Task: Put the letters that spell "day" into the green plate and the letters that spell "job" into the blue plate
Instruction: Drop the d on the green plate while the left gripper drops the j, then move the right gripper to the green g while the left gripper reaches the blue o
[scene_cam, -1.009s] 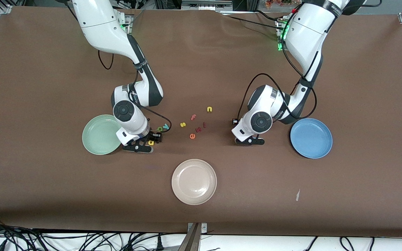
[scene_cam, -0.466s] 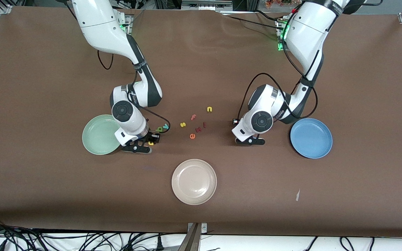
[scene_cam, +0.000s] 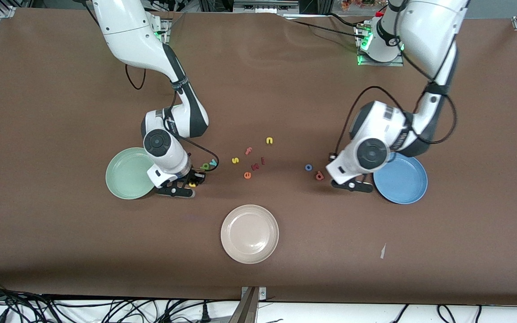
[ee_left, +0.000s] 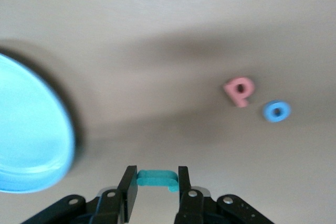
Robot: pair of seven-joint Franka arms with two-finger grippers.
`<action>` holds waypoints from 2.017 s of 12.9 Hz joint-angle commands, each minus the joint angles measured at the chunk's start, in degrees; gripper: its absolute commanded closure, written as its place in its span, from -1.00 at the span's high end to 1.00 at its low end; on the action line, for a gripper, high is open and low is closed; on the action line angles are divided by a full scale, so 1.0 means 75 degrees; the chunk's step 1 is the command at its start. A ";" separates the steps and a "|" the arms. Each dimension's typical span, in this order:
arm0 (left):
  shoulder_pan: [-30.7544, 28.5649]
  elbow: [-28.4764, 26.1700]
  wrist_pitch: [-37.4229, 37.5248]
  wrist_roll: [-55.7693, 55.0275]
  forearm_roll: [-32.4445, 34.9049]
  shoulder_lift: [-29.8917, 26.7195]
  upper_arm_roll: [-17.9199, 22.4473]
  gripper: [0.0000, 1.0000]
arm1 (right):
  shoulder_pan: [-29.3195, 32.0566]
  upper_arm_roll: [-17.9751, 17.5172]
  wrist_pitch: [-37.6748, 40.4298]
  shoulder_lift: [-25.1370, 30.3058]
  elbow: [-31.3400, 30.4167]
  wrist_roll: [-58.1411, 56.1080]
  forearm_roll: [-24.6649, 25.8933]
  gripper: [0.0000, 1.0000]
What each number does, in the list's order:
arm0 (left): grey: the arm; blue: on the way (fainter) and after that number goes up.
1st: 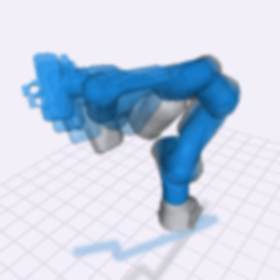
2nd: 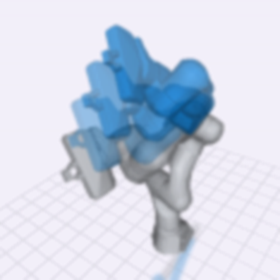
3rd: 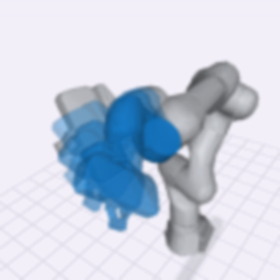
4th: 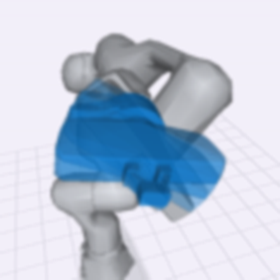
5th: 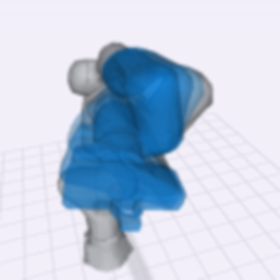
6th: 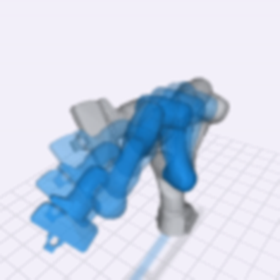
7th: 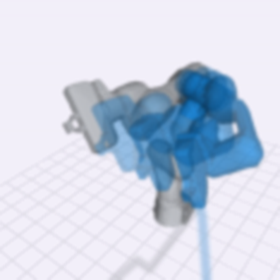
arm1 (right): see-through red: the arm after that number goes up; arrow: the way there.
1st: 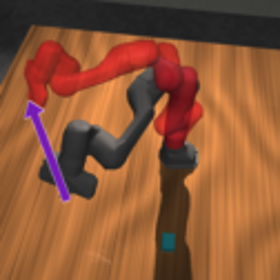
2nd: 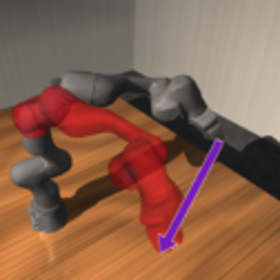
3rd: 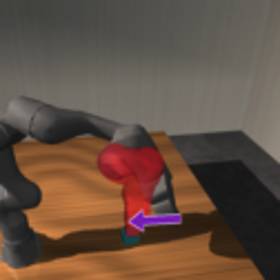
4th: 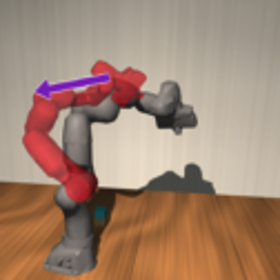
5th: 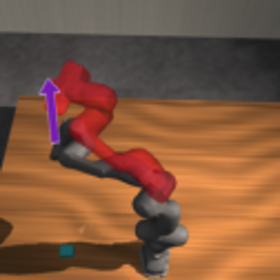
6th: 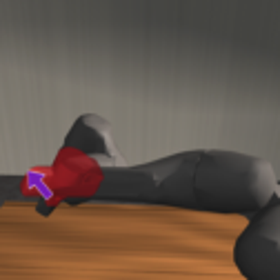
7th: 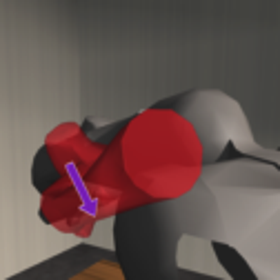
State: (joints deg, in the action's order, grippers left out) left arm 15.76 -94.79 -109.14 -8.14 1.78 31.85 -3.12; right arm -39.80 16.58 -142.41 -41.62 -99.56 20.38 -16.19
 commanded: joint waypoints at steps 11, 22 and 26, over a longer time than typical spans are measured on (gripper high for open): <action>-0.2183 -0.0299 -0.0518 0.3171 0.0641 0.0393 -0.0123 -0.32 | 0.0687 0.0052 0.0777 0.1479 -0.0609 -0.1412 -0.0068 -0.61; -0.1856 -0.0171 -0.0494 -0.0207 0.0629 0.0323 -0.1527 1.00 | 0.2131 0.0017 0.2008 0.3299 -0.2148 -0.3588 0.0038 0.98; -0.0767 -0.0019 -0.0891 -0.4049 0.0618 0.0498 -0.1576 1.00 | 0.0915 -0.0030 0.1645 0.2422 -0.1516 -0.1540 -0.0009 0.98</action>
State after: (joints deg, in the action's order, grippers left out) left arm 7.50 -95.86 -113.81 -27.60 6.01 35.20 -15.42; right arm -28.45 16.23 -128.70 -19.65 -113.90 1.66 -16.14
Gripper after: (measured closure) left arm 0.000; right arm 0.009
